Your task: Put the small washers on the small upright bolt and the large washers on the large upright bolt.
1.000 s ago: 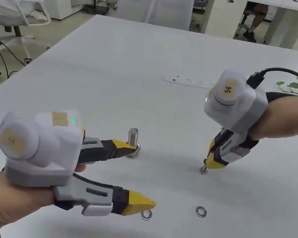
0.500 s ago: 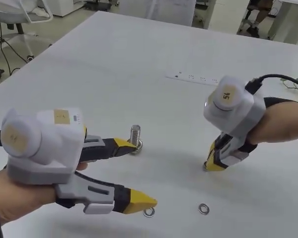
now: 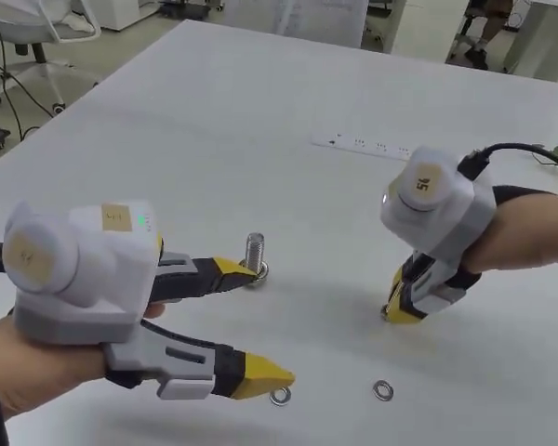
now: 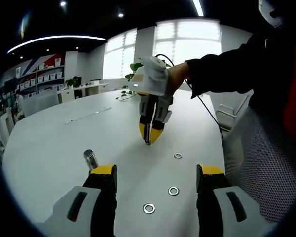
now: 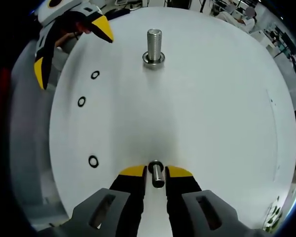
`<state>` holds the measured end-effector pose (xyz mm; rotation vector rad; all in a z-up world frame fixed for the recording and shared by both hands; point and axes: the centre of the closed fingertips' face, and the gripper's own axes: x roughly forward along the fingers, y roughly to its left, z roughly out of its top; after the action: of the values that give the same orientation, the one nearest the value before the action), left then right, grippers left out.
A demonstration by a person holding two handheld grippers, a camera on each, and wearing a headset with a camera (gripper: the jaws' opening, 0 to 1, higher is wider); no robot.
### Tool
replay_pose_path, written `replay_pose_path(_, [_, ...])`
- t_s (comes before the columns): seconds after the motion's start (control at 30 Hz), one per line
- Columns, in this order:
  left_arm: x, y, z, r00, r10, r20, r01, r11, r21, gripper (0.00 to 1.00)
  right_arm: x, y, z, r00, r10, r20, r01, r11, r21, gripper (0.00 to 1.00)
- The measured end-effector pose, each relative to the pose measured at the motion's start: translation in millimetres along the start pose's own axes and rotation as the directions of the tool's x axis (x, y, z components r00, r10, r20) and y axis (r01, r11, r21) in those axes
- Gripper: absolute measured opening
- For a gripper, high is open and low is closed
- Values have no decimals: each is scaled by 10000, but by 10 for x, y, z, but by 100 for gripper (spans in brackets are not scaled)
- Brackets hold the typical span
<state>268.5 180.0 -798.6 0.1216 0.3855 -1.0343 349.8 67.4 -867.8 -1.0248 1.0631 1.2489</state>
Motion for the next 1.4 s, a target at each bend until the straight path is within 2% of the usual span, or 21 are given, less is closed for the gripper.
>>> replay_pose_path(0.47, [3, -7, 6, 10000, -20, -5, 20, 10000, 19, 65, -61, -37, -46, 9996, -214, 191, 210, 9995, 237, 27])
replay_pose_path(0.9, [-2, -21, 16, 10000, -10, 13, 10, 10000, 20, 65, -175, 13, -173, 9988, -374, 326, 353, 9975, 606, 28])
replay_pose_path(1.4, [-19, -33, 27, 10000, -7, 38, 7, 10000, 46, 65, -278, 353, -237, 9981, -273, 549, 220, 9952, 959, 29])
